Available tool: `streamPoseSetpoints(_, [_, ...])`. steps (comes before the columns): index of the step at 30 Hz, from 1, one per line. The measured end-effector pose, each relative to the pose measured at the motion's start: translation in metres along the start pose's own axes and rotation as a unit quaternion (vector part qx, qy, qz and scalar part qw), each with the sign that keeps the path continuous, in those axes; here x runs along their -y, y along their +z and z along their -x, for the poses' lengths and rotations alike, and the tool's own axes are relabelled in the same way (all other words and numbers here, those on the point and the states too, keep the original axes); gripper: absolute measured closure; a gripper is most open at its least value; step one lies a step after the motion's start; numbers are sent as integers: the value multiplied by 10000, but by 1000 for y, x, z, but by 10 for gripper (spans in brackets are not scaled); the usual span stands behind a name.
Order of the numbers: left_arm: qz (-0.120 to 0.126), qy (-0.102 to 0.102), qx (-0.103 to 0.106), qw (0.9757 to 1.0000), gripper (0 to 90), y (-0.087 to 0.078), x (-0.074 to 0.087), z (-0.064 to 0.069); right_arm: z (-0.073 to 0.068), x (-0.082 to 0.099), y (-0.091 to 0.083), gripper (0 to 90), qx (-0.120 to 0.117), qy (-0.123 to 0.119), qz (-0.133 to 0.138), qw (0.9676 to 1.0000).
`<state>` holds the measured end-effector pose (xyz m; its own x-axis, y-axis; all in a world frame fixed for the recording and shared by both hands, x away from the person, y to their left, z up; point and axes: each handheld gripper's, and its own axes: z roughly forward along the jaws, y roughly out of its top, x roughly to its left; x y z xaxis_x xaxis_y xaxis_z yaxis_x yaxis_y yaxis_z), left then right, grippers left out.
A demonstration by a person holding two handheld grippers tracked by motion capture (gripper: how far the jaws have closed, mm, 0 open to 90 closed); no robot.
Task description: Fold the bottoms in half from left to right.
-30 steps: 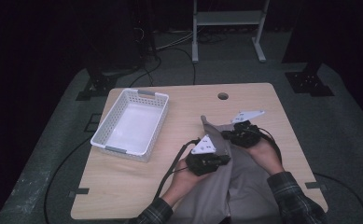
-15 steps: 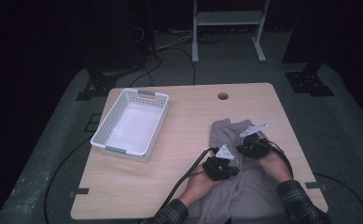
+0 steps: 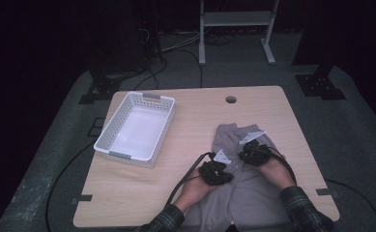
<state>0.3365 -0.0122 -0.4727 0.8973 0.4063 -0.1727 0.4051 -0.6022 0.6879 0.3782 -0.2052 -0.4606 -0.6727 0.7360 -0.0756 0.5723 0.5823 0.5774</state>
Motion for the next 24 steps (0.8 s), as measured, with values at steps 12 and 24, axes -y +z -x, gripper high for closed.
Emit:
streamPoseSetpoints(12, [-175,-109,-379,9991,889,-35,21,-29,-31,-46,31,881,-4,-210,99,9997])
streamPoseSetpoints(24, [492,-311,-334,9977,890,-59,14,-30,-35,-68,32,881,-128,-153,295,9994])
